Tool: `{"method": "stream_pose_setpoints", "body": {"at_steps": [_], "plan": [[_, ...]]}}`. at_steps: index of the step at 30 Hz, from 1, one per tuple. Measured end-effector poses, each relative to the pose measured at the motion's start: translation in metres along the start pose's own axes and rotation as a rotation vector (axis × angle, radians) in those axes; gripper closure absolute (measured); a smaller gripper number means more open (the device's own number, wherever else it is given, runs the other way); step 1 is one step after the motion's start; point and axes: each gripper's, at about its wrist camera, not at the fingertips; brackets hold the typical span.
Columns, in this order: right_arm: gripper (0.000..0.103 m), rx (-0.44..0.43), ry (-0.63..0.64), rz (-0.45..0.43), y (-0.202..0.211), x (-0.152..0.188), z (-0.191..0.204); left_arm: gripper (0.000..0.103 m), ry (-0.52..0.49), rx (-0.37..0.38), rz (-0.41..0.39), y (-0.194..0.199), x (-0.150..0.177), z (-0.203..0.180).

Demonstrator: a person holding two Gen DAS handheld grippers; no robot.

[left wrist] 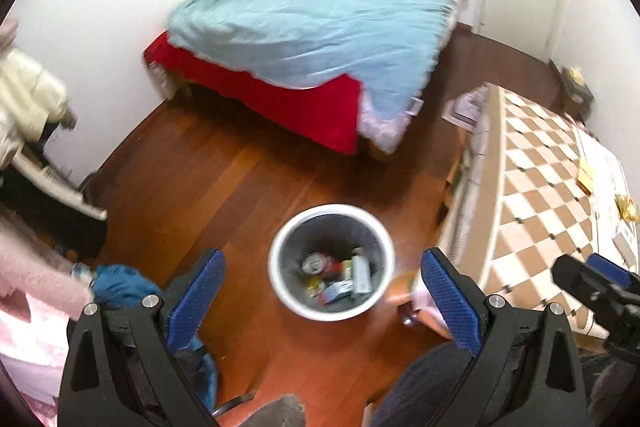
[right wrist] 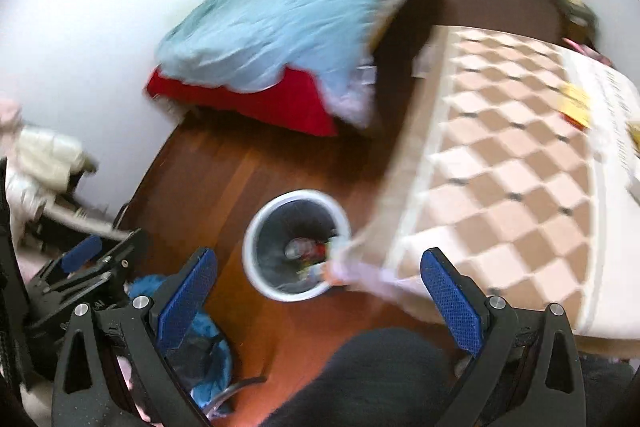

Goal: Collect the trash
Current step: 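Move both tools back over the table, then grasp the clear plastic lid with the left tool while the right tool grasps the barcode box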

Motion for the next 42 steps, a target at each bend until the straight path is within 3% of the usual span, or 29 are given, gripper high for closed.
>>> {"method": "stream_pose_setpoints", "body": {"at_steps": [4, 6, 9, 16, 20, 24, 26, 28, 32, 35, 37, 42], "plan": [[0.000, 0.104, -0.093, 0.007, 0.000, -0.017, -0.081, 0.003, -0.092, 0.053, 0.042, -0.037, -0.013, -0.080], [0.000, 0.182, -0.113, 0.052, -0.006, -0.029, -0.129, 0.003, -0.146, 0.090, 0.077, -0.062, -0.017, -0.133], [0.000, 0.348, -0.025, 0.170, -0.025, -0.054, -0.199, 0.003, -0.206, 0.131, 0.106, -0.090, -0.020, -0.197], [0.000, 0.532, 0.191, 0.466, -0.077, -0.090, -0.319, 0.003, -0.306, 0.176, 0.222, -0.168, -0.020, -0.331], [0.000, 0.569, 0.278, 0.555, -0.100, -0.095, -0.358, 0.003, -0.333, 0.173, 0.289, -0.204, -0.013, -0.374], [0.001, 0.542, 0.339, 0.625, -0.122, -0.097, -0.387, 0.003, -0.352, 0.186, 0.314, -0.219, -0.012, -0.396], [0.004, 0.520, 0.365, 0.655, -0.131, -0.095, -0.397, 0.003, -0.365, 0.211, 0.331, -0.221, -0.014, -0.402], [0.014, 0.503, 0.394, 0.682, -0.141, -0.094, -0.405, 0.003, -0.379, 0.223, 0.337, -0.225, -0.015, -0.408], [0.039, 0.425, 0.352, 0.673, -0.147, -0.095, -0.417, 0.003, -0.400, 0.218, 0.333, -0.228, -0.016, -0.414], [0.040, 0.389, 0.186, 0.637, -0.133, -0.093, -0.433, 0.003, -0.406, 0.218, 0.323, -0.225, -0.019, -0.416], [0.041, 0.393, -0.004, 0.577, -0.116, -0.086, -0.449, 0.003, -0.410, 0.232, 0.311, -0.222, -0.021, -0.419], [0.042, 0.397, -0.384, 0.304, -0.062, -0.058, -0.477, 0.004, -0.416, 0.297, 0.315, -0.223, -0.027, -0.433]]}}
Point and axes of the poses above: each gripper's, at about its wrist camera, not at the fingertips, and y roughly against the way its jaws point, z to its left, x to its underside, and after that the axes turned 11 degrees about x, right-handed
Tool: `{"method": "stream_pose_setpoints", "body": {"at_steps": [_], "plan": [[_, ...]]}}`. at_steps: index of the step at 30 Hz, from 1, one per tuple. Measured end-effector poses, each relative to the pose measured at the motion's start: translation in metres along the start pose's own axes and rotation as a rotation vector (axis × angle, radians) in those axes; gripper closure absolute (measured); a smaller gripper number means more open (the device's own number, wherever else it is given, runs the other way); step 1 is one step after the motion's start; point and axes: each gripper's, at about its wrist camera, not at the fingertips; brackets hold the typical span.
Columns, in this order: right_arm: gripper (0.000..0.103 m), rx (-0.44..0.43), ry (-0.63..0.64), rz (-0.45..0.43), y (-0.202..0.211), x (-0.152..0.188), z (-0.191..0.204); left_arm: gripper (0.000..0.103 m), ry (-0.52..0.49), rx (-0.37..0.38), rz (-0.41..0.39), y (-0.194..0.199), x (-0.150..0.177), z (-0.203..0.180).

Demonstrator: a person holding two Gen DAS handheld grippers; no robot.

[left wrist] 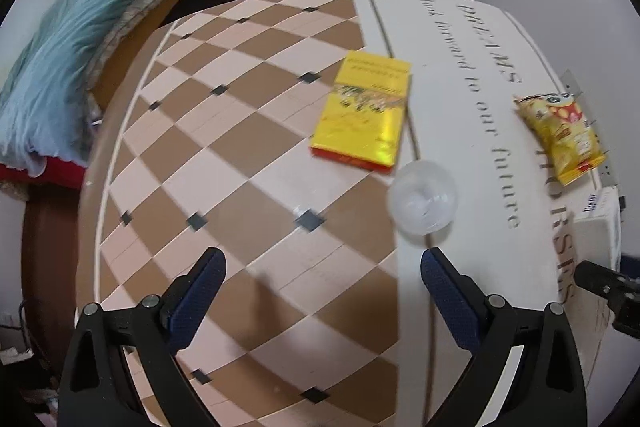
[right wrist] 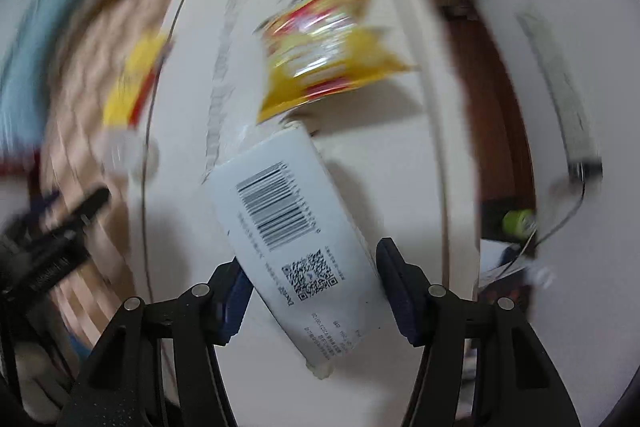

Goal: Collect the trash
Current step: 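Grasp the clear plastic lid with the left tool while the right tool grasps the barcode box, then carry the plastic lid and barcode box over the white trash bin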

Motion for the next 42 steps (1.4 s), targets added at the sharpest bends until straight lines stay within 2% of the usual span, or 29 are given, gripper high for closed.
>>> {"method": "stream_pose_setpoints", "body": {"at_steps": [3, 9, 11, 12, 13, 14, 15, 20, 24, 32, 36, 42], "plan": [[0.043, -0.067, -0.156, -0.054, 0.000, 0.016, -0.014, 0.004, -0.035, 0.036, 0.008, -0.008, -0.010, -0.010], [0.041, -0.063, -0.274, -0.118, -0.015, 0.022, -0.014, 0.004, -0.107, 0.038, 0.032, -0.027, -0.028, -0.032], [0.041, -0.053, -0.279, -0.123, -0.017, 0.027, -0.014, 0.022, -0.120, 0.026, 0.030, -0.032, -0.030, -0.036], [0.041, -0.048, -0.276, -0.127, -0.019, 0.029, -0.011, 0.042, -0.123, 0.019, 0.035, -0.035, -0.031, -0.038], [0.042, -0.043, -0.267, -0.130, -0.019, 0.030, -0.010, 0.053, -0.121, 0.024, 0.039, -0.036, -0.031, -0.038], [0.043, -0.033, -0.258, -0.136, -0.019, 0.030, -0.008, 0.057, -0.116, 0.038, 0.038, -0.036, -0.030, -0.038], [0.047, -0.022, -0.249, -0.141, -0.018, 0.033, -0.004, 0.066, -0.111, 0.040, 0.030, -0.035, -0.030, -0.039], [0.050, -0.014, -0.219, -0.161, -0.016, 0.040, -0.001, 0.066, -0.118, 0.023, -0.005, -0.026, -0.022, -0.040], [0.050, -0.020, -0.203, -0.202, 0.003, 0.048, 0.003, 0.066, -0.108, 0.033, -0.044, -0.003, -0.011, -0.038], [0.050, -0.068, -0.159, -0.331, 0.072, 0.064, 0.029, 0.066, -0.103, 0.042, -0.205, 0.086, 0.001, -0.022], [0.050, -0.110, -0.129, -0.391, 0.110, 0.073, 0.054, 0.066, -0.073, 0.055, -0.271, 0.138, 0.011, 0.004], [0.050, -0.190, -0.044, -0.468, 0.164, 0.092, 0.113, 0.066, -0.040, 0.027, -0.335, 0.197, 0.035, 0.054]]}}
Point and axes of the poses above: each gripper's, at about its wrist camera, not at the fingertips, and y roughly against the way its jaws point, z to its left, x to its underside, and after that the axes turned 11 degrees about x, right-handed
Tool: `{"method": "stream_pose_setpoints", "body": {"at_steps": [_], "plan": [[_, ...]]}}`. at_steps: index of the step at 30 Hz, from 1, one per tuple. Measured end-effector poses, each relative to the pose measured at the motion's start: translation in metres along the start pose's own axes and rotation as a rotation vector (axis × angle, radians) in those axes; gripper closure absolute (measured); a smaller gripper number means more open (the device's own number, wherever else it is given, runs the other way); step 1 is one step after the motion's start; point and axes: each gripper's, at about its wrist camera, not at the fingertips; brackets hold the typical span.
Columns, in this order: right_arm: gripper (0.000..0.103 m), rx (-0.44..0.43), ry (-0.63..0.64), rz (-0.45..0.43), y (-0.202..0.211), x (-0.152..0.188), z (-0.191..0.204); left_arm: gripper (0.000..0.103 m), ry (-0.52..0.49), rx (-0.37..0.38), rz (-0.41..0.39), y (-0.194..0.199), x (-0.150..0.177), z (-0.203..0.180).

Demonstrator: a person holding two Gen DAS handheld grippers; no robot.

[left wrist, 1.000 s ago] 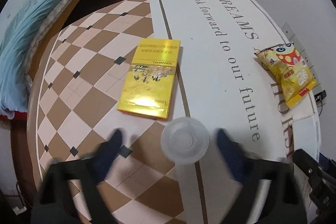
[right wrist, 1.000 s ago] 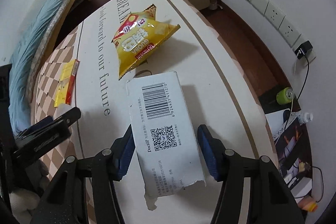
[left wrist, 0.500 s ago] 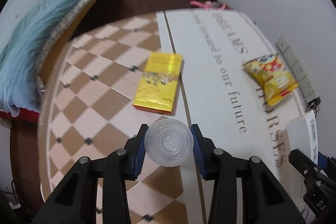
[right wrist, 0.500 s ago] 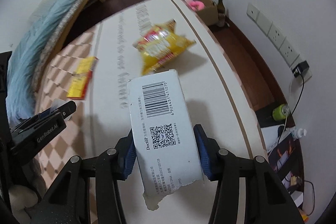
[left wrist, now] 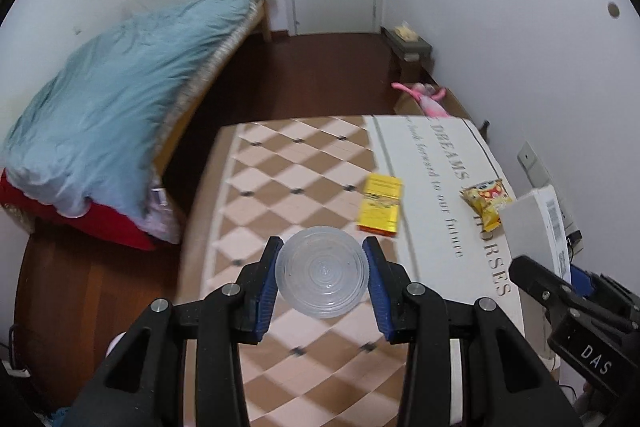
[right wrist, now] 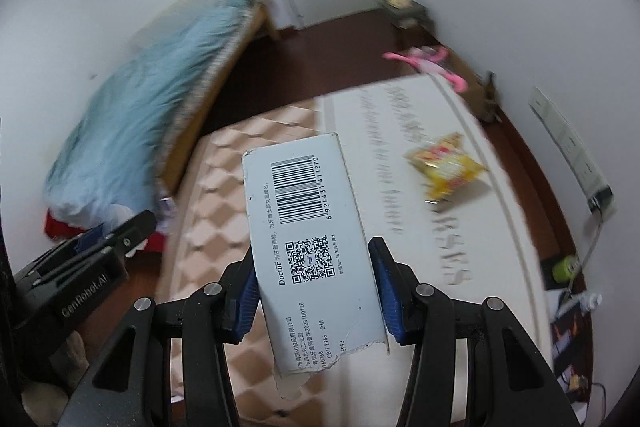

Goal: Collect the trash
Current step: 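Carry the plastic lid and barcode box over the white trash bin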

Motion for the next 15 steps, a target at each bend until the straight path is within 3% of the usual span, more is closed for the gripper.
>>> {"method": "stream_pose_setpoints", "body": {"at_steps": [9, 15], "plan": [[0.050, -0.158, 0.142, -0.018, 0.037, 0.026, 0.137, 0.066, 0.093, -0.086, -0.067, 0.085, 0.031, 0.105], [0.050, -0.256, 0.246, 0.069, 0.019, 0.075, 0.245, 0.066, 0.208, -0.186, -0.052, 0.118, 0.077, 0.199]]}}
Point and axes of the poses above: each gripper's, at about its wrist camera, not at the fingertips, and y roughly against the way its jaws point, z to its left, x to its underside, and after that the axes turned 11 degrees about x, right-handed
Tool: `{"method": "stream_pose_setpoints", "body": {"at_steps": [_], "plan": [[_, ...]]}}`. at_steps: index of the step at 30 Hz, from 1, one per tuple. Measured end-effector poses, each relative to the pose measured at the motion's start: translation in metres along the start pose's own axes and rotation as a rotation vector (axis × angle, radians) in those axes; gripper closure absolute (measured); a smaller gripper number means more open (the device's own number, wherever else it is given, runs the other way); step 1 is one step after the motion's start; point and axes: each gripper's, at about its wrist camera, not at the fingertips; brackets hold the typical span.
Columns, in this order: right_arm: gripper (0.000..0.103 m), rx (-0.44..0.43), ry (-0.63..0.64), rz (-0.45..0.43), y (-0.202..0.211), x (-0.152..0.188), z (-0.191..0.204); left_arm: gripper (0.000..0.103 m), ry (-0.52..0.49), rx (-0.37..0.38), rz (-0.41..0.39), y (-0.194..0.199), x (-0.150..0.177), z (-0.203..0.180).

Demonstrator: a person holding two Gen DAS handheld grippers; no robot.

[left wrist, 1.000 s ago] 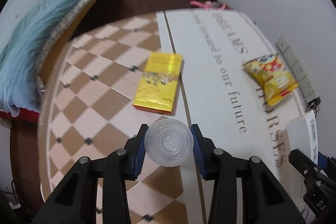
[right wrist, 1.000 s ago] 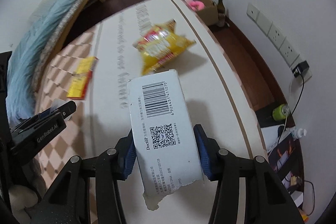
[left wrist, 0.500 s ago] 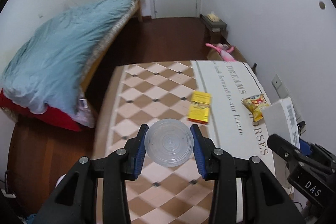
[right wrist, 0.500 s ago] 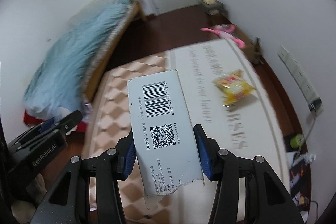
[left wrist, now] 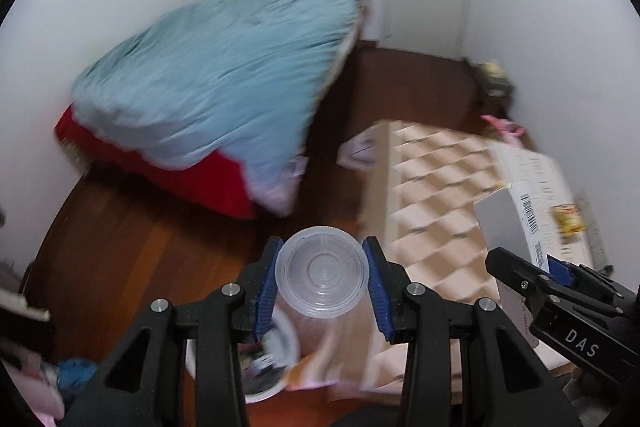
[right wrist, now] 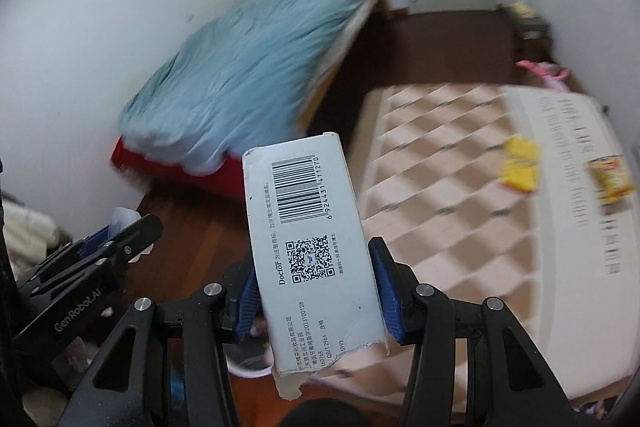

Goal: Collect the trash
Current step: 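Carry the plastic lid and barcode box over the white trash bin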

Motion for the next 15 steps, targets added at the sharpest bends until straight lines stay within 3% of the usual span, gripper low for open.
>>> {"method": "stream_pose_setpoints", "body": {"at_steps": [7, 11, 15], "plan": [[0.051, -0.047, 0.094, 0.165, -0.084, 0.058, 0.100, 0.066, 0.157, -0.098, 0.117, -0.026, 0.055, 0.112], [0.051, -0.050, 0.113, 0.270, -0.131, 0.089, 0.126, 0.066, 0.243, -0.109, 0.193, -0.048, 0.088, 0.158], [0.051, -0.056, 0.120, 0.375, -0.176, 0.120, 0.147, 0.066, 0.344, -0.068, 0.294, -0.085, 0.116, 0.193]]}}
Point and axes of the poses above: each gripper's, at about its wrist camera, not at the fingertips, and y roughly against the way its jaws point, z to its left, x to its underside, and after that the axes turned 11 degrees about x, right-handed
